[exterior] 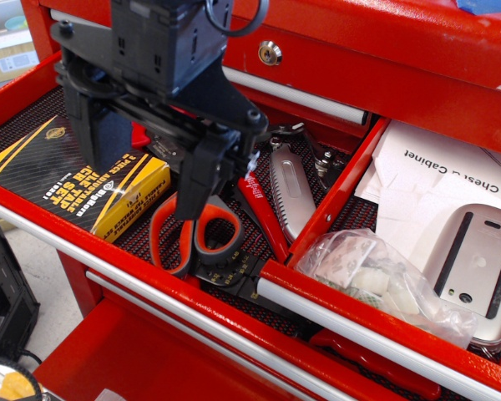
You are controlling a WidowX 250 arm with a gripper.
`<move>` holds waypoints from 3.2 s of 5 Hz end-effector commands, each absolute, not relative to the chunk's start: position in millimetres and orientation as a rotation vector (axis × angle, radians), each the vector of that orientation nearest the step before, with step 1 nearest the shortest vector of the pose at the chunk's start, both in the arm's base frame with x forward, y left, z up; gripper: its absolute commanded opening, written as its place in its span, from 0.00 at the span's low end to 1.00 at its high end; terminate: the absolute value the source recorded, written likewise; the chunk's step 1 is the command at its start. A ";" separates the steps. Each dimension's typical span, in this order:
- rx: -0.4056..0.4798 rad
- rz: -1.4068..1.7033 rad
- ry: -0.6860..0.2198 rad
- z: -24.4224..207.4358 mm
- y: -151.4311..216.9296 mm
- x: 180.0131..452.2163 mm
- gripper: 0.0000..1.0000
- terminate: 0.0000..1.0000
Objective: Pick up scissors and put into drawer
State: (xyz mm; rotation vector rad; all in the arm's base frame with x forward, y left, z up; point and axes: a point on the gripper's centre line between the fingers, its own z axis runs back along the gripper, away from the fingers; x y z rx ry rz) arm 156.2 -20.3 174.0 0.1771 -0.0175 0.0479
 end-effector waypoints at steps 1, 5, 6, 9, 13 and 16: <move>0.177 0.048 -0.018 174.0 -20.3 156.2 1.00 0.00; 0.168 0.489 -0.109 126.4 21.2 226.1 1.00 0.00; 0.123 0.418 -0.149 107.3 29.2 237.9 1.00 0.00; 0.068 0.321 -0.236 76.2 36.2 275.1 1.00 0.00; -0.046 0.327 -0.250 36.2 39.6 274.3 0.00 0.00; -0.024 0.272 -0.154 40.9 17.6 234.3 0.00 0.00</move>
